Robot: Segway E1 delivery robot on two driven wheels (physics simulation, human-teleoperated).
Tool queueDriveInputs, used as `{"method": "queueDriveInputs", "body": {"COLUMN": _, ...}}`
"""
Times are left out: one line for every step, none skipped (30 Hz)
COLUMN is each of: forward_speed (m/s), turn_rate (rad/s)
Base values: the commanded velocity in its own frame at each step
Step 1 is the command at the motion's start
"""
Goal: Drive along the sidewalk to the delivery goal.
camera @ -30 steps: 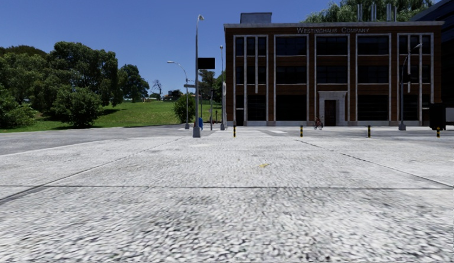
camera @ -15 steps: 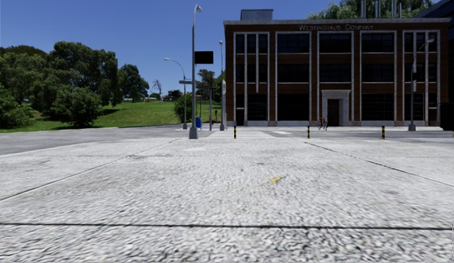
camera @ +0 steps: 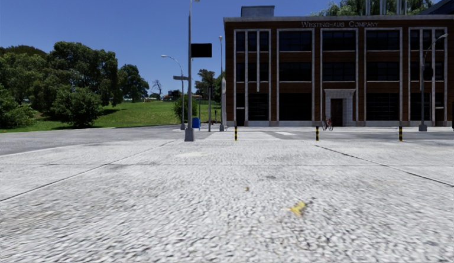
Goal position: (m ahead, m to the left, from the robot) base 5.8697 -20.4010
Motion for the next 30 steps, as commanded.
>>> {"method": "queueDriveInputs", "body": {"forward_speed": 2.00, "turn_rate": 0.00}}
{"method": "queueDriveInputs", "body": {"forward_speed": 2.00, "turn_rate": 0.00}}
{"method": "queueDriveInputs", "body": {"forward_speed": 2.00, "turn_rate": 0.00}}
{"method": "queueDriveInputs", "body": {"forward_speed": 2.00, "turn_rate": 0.00}}
{"method": "queueDriveInputs", "body": {"forward_speed": 2.00, "turn_rate": 0.00}}
{"method": "queueDriveInputs", "body": {"forward_speed": 2.00, "turn_rate": 0.00}}
{"method": "queueDriveInputs", "body": {"forward_speed": 2.00, "turn_rate": 0.00}}
{"method": "queueDriveInputs", "body": {"forward_speed": 2.00, "turn_rate": 0.00}}
{"method": "queueDriveInputs", "body": {"forward_speed": 2.00, "turn_rate": 0.00}}
{"method": "queueDriveInputs", "body": {"forward_speed": 2.00, "turn_rate": 0.00}}
{"method": "queueDriveInputs", "body": {"forward_speed": 2.00, "turn_rate": 0.00}}
{"method": "queueDriveInputs", "body": {"forward_speed": 2.00, "turn_rate": 0.00}}
{"method": "queueDriveInputs", "body": {"forward_speed": 2.00, "turn_rate": 0.00}}
{"method": "queueDriveInputs", "body": {"forward_speed": 2.00, "turn_rate": 0.00}}
{"method": "queueDriveInputs", "body": {"forward_speed": 2.00, "turn_rate": 0.00}}
{"method": "queueDriveInputs", "body": {"forward_speed": 2.00, "turn_rate": 0.00}}
{"method": "queueDriveInputs", "body": {"forward_speed": 2.00, "turn_rate": 0.00}}
{"method": "queueDriveInputs", "body": {"forward_speed": 2.00, "turn_rate": 0.00}}
{"method": "queueDriveInputs", "body": {"forward_speed": 2.00, "turn_rate": 0.00}}
{"method": "queueDriveInputs", "body": {"forward_speed": 2.00, "turn_rate": 0.00}}
{"method": "queueDriveInputs", "body": {"forward_speed": 2.00, "turn_rate": 0.00}}
{"method": "queueDriveInputs", "body": {"forward_speed": 2.00, "turn_rate": 0.00}}
{"method": "queueDriveInputs", "body": {"forward_speed": 2.00, "turn_rate": 0.00}}
{"method": "queueDriveInputs", "body": {"forward_speed": 2.00, "turn_rate": 0.00}}
{"method": "queueDriveInputs", "body": {"forward_speed": 2.00, "turn_rate": 0.00}}
{"method": "queueDriveInputs", "body": {"forward_speed": 2.00, "turn_rate": 0.00}}
{"method": "queueDriveInputs", "body": {"forward_speed": 2.00, "turn_rate": 0.00}}
{"method": "queueDriveInputs", "body": {"forward_speed": 2.00, "turn_rate": 0.00}}
{"method": "queueDriveInputs", "body": {"forward_speed": 2.00, "turn_rate": 0.00}}
{"method": "queueDriveInputs", "body": {"forward_speed": 2.00, "turn_rate": 0.00}}
